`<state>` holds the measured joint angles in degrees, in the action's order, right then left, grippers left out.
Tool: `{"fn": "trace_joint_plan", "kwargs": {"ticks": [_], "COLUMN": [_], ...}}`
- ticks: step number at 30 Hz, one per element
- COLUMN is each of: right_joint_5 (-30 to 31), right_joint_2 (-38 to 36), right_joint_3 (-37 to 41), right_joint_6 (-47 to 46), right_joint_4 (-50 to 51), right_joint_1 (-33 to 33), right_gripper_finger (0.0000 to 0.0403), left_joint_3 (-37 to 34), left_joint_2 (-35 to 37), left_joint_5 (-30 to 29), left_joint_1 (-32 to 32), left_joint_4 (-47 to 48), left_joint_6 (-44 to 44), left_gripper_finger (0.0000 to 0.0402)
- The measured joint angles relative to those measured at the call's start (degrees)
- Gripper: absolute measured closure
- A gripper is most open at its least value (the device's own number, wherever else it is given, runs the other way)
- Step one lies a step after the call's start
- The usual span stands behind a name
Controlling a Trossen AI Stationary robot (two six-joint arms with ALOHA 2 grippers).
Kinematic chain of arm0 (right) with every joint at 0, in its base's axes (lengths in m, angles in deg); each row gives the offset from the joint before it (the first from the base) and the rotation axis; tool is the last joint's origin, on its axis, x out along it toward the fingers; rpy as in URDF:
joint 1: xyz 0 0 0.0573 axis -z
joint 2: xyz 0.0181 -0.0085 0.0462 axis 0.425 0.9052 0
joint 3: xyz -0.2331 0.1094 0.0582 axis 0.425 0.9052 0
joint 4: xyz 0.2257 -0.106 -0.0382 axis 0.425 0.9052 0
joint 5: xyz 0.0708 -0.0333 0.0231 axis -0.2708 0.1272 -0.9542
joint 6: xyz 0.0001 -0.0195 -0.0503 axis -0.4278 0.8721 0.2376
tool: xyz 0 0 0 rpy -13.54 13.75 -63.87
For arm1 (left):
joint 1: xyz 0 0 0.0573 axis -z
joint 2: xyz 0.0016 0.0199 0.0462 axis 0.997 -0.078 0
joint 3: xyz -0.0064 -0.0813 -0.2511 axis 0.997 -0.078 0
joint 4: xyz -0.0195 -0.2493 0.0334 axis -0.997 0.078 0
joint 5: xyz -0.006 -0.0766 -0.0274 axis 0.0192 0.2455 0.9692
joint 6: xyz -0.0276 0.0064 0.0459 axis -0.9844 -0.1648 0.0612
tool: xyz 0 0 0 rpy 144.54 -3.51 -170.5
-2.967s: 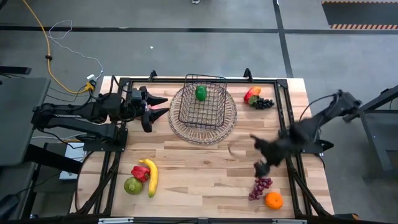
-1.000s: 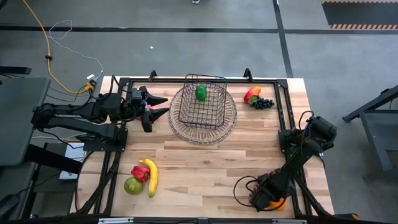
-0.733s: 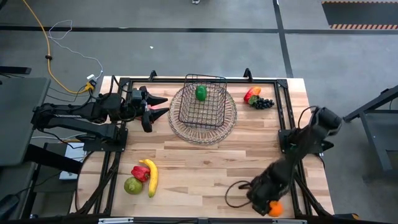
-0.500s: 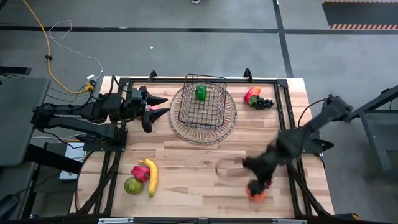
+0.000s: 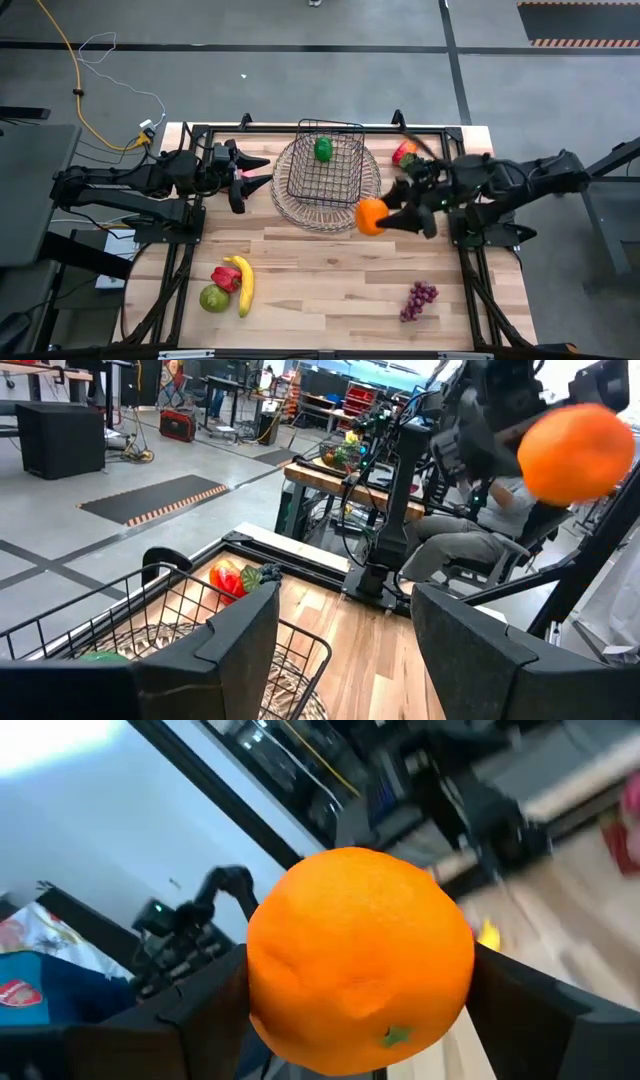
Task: Build produce basket
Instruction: Put the orange into the black wire basket
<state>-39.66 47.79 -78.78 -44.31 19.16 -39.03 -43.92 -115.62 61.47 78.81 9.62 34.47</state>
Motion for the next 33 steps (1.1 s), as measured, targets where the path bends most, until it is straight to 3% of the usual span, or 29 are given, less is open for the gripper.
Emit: {"fn": "trace_joint_plan", "kwargs": {"ticks": [4, 7, 9, 14, 19, 26, 33], "right_joint_5": [-2.5, -0.3, 2.6, 2.6, 0.7, 5.8, 5.8], "right_joint_2": [0.0, 0.3, 0.6, 3.7, 14.9, 34.8, 50.9], "right_joint_3": [0.0, 0.0, 0.0, -1.3, -11.3, -28.2, -36.5], "right_joint_6": [2.6, 2.6, 3.3, 9.4, 20.9, 33.9, 42.4], "right_joint_4": [-0.9, 0.6, 1.4, 4.3, 15.5, 35.9, 45.3], "right_joint_1": [2.7, 5.4, 8.6, 18.8, 24.6, 31.7, 36.1], "right_gripper_finger": [0.0104, 0.0104, 0.0104, 0.0104, 0.0104, 0.0104, 0.0104], "left_joint_3": [0.0, 0.0, 0.0, 0.0, 0.0, 0.0, 0.0], "left_joint_2": [0.0, 0.0, 0.0, 0.0, 0.0, 0.0, 0.0], "left_joint_5": [0.0, 0.0, -0.1, -0.2, -0.2, -0.1, -0.1], "left_joint_1": [0.0, 0.0, 0.0, 0.0, 0.0, 0.0, 0.0], "left_joint_4": [0.0, 0.0, -0.1, -0.1, -0.6, -0.6, -0.6], "left_joint_6": [0.0, 0.0, 0.0, 0.0, 0.0, 0.0, -0.1], "left_gripper_finger": [0.0183, 0.0184, 0.0183, 0.0183, 0.0184, 0.0184, 0.0184]}}
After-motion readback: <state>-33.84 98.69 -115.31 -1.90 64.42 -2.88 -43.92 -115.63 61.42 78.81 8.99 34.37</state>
